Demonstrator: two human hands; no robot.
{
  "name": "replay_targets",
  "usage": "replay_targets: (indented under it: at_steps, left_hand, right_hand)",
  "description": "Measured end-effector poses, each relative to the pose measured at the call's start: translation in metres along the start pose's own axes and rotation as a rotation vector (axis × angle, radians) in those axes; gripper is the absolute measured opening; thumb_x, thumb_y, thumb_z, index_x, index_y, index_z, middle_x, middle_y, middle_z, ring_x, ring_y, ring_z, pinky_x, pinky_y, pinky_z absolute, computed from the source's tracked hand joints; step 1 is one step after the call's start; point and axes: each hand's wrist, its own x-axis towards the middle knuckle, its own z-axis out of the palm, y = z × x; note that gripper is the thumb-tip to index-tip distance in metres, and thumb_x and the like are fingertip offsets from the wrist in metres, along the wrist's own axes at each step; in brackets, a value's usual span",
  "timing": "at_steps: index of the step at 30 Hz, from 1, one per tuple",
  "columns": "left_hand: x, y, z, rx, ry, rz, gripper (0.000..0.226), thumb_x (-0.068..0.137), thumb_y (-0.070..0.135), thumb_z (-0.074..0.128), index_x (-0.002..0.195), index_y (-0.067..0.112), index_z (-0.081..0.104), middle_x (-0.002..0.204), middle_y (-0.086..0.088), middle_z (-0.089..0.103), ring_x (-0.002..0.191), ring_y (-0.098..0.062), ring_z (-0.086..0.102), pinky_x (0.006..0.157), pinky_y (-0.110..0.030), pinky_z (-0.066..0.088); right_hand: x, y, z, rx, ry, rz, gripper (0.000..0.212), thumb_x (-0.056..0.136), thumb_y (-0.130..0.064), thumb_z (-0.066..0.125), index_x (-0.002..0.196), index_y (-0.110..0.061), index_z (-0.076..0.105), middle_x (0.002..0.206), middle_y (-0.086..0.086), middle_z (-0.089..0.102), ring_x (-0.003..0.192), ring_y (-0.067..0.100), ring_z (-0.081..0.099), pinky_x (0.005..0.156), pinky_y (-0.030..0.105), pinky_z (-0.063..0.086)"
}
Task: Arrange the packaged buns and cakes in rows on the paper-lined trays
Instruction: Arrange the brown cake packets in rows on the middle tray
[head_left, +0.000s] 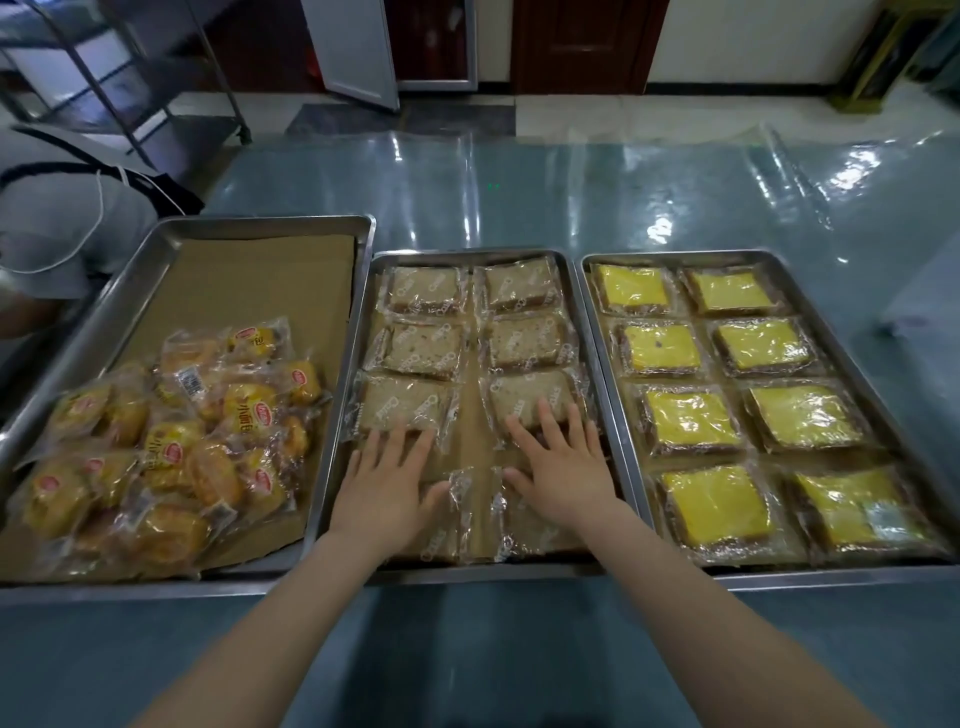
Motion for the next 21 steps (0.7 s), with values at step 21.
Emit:
replay_targets:
  at_steps: [21]
  left_hand:
    - [0.008, 0.000, 0.013, 0.015, -0.082, -0.005, 0.075, 0.079, 0.078, 0.025, 0.144, 0.050, 0.000, 0.158, 0.002, -0.005, 0.141, -0.038, -0.013, 0.112, -0.055, -0.001]
  right_hand:
    - [-0.007, 0.000, -0.009, 0.000, -0.040, -0.006, 0.065, 0.092, -0.066, 0.024, 0.148, -0.046, -0.002, 0.160, 0.002, -0.011, 0.142, 0.038, -0.018, 0.114, 0.052, -0.005]
